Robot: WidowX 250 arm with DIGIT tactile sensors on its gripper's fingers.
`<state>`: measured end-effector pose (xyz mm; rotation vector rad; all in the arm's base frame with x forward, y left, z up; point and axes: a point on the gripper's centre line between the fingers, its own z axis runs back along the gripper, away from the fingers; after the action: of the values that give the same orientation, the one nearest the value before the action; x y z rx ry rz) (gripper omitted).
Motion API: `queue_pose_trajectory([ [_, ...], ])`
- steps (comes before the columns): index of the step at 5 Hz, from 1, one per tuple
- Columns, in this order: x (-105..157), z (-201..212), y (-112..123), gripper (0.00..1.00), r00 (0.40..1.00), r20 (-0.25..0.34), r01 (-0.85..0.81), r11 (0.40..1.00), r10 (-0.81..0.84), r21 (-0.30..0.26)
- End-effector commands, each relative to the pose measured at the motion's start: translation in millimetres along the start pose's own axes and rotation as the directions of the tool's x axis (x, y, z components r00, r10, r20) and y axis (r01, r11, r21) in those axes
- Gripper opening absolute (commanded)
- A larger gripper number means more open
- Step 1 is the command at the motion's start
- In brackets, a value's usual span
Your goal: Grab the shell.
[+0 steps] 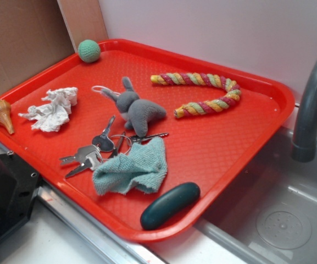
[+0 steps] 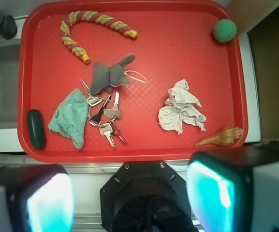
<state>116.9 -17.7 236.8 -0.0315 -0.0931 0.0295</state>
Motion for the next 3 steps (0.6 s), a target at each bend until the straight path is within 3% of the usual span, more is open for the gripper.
queue_pose_trajectory([
  [1,0.0,0.0,0.0,1.0,1.0,0.0,0.0,1.0,0.0,0.0],
  [2,-1.1,-48.4,51.5,1.0,0.966,-0.082,-0.236,0.967,0.244,0.096],
  [3,-11.5,-93.6,104.6,1.0,0.877,-0.071,-0.46,0.872,0.476,0.166],
])
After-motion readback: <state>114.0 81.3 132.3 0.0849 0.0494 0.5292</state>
